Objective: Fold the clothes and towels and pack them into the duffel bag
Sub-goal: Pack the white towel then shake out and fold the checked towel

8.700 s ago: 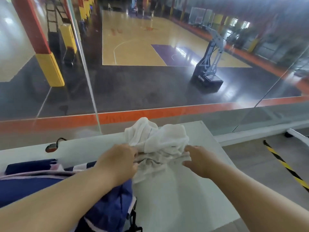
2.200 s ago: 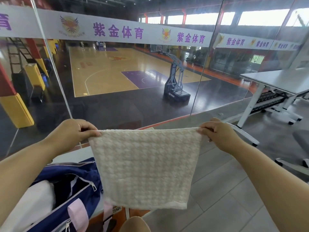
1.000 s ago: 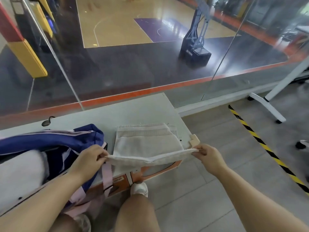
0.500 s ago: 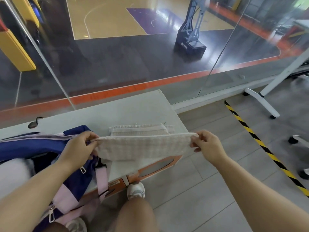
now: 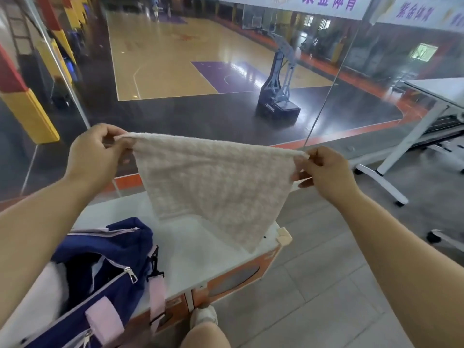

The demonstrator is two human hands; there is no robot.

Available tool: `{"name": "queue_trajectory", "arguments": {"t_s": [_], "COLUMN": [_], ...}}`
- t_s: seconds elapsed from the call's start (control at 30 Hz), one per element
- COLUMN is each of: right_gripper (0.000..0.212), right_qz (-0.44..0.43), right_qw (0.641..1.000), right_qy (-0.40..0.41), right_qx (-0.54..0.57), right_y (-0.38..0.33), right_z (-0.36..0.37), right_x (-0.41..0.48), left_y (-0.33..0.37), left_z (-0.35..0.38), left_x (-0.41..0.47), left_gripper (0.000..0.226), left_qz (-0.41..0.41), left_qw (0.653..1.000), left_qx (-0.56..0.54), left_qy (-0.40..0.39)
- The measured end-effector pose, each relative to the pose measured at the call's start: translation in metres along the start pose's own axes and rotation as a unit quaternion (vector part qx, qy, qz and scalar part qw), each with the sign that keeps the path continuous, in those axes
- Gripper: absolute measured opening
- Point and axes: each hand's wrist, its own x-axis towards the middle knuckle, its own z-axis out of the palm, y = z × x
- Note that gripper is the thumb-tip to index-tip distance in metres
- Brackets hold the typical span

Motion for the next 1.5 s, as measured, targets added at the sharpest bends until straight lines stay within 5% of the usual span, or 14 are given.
{"name": "queue_trajectory", "arguments": {"t_s": [0.3,0.4,0.67,0.77,1.0,1.17,1.5], "right_gripper": [0.023,0.019,0.018,0.018,0.017,0.009,0.02], "right_qz": [0.035,0.061,0.101,0.092,0.0,0.06,0.206], "right_qw": [0.998,0.997,0.995,0.995,0.996,0.997,0.958], "right_qy": [0.039,-0.023,0.016,0.028,0.078,0.019,-0.103], "right_qx": [0.031,0.047,0.019,0.009,0.034,-0.045,-0.17], "right_y": [-0.007,-0.003,0.024,0.028,0.025,0.088,0.198], "right_z": [-0.013,-0.017,0.007,0.018,0.014,0.003,0.036], "right_x": [-0.018,-0.022,0.005,0.025,0.046,0.011,-0.091], "left_y": [0.013,0.013,-0.004,-0.003,0.008,-0.043,-0.138], "left_z": [-0.002,-0.002,0.017,0.027,0.03,0.041,0.062], "left_x": [-0.022,-0.027,-0.011,0.005,0.016,-0.044,-0.156], "left_gripper": [0.014,0.013,0.004,0.009,0.017,0.016,0.012], "left_qz": [0.039,0.014,-0.032,-0.004,0.018,-0.023,-0.101], "left_qw": [0.997,0.999,0.996,0.992,0.999,0.991,0.938], "left_qx": [0.062,0.026,0.049,0.117,0.047,0.014,0.145], "left_qy": [-0.019,-0.028,-0.068,-0.048,-0.008,-0.13,-0.299]}}
